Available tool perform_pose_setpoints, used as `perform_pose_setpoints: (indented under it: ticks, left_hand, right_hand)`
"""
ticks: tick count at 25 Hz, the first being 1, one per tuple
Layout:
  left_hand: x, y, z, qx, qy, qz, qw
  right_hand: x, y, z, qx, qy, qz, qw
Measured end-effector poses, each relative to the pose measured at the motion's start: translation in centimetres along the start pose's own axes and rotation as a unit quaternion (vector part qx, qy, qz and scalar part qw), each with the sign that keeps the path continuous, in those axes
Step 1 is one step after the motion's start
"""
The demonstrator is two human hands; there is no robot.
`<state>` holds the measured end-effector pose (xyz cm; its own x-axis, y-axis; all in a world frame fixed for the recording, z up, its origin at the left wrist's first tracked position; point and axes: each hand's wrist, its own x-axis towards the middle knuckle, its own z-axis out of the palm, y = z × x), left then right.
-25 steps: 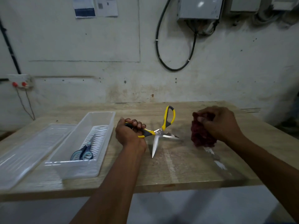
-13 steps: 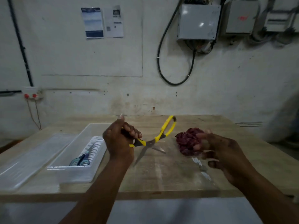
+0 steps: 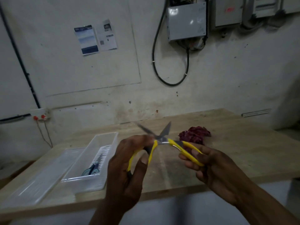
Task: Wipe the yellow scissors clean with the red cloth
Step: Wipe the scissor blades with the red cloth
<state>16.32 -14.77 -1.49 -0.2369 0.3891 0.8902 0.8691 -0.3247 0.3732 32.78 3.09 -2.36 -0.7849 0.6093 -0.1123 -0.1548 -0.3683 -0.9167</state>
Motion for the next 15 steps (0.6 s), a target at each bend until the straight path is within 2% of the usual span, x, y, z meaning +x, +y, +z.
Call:
perform_pose_setpoints:
  ticks: [1, 3, 5, 6, 9, 12, 13, 15]
  left_hand:
    - [-0.7, -0.7, 0.0, 0.006, 0.021, -0.076, 0.997]
    - [-1.5, -0.8, 0.0, -0.065, 0.022, -0.240, 0.968]
    - [-2.0, -0.5, 0.5, -0.152, -0.014, -0.327, 0.933]
    - [-2.0, 0.0, 1.1, -0.162, -0.013, -0.333, 0.929]
    - [-3.1, 1.5, 4.1, -0.128, 0.020, -0.297, 0.946]
    - [-3.3, 1.9, 5.1, -0.071, 0.057, -0.307, 0.947]
    - [-3.0, 1.5, 4.7, -0.071, 0.046, -0.318, 0.944]
    - [-2.3, 0.5, 3.7, -0.048, -0.046, -0.346, 0.936]
  right_hand:
    - [-0.3, 0.3, 0.2, 0.015, 0.004, -0.034, 0.999]
    - [-0.8, 1.1, 0.6, 0.017, 0.004, -0.073, 0.997]
    - [-1.1, 2.3, 1.5, -0.020, 0.028, -0.100, 0.994]
    - [-1.2, 3.0, 2.2, -0.043, 0.033, -0.116, 0.992]
    - [-1.5, 5.0, 4.6, -0.147, 0.032, -0.169, 0.974]
    - [-1.4, 5.8, 5.8, -0.234, 0.099, -0.199, 0.947]
    - [-1.4, 5.8, 5.8, -0.254, 0.111, -0.197, 0.941]
    - [-1.5, 6.0, 6.1, -0.254, 0.115, -0.183, 0.943]
